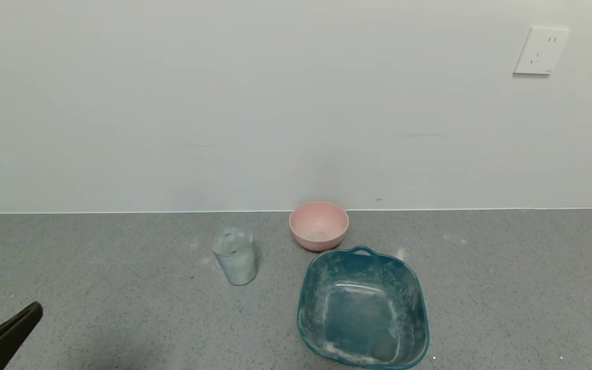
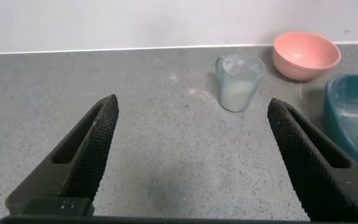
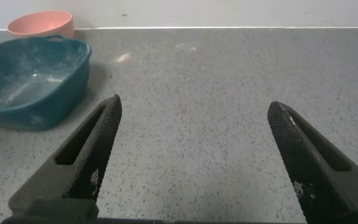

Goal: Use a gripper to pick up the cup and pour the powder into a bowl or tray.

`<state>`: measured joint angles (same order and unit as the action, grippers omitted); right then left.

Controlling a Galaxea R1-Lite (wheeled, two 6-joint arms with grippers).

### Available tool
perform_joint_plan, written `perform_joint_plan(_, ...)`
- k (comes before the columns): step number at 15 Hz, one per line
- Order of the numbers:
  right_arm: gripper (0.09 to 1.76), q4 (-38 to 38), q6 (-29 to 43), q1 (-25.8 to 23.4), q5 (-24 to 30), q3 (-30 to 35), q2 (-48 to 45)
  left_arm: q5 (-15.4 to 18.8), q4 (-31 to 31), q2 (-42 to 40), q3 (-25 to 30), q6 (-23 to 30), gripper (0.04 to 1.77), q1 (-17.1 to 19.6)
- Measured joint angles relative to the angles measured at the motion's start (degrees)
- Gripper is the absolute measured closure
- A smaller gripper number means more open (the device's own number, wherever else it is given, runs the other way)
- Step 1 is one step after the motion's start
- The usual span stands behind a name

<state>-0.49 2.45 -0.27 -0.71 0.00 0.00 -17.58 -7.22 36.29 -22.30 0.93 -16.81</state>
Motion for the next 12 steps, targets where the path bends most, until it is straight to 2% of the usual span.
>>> perform_joint_plan(6, 0.14, -0.02, 0.0, 0.0, 0.02, 0.0, 0.0, 0.16, 6.91, -11.41, 1.0, -0.09, 0.09, 6.38)
perform_joint_plan(9, 0.14, 0.0, -0.02, 0.0, 0.0, 0.0, 0.0, -0.05, 10.06, -17.36, 3.17, -0.13, 0.09, 10.95)
perform_joint_plan(12, 0.14, -0.02, 0.0, 0.0, 0.02, 0.0, 0.0, 2.17, 11.02, -21.25, 3.94, -0.95, 0.09, 14.92)
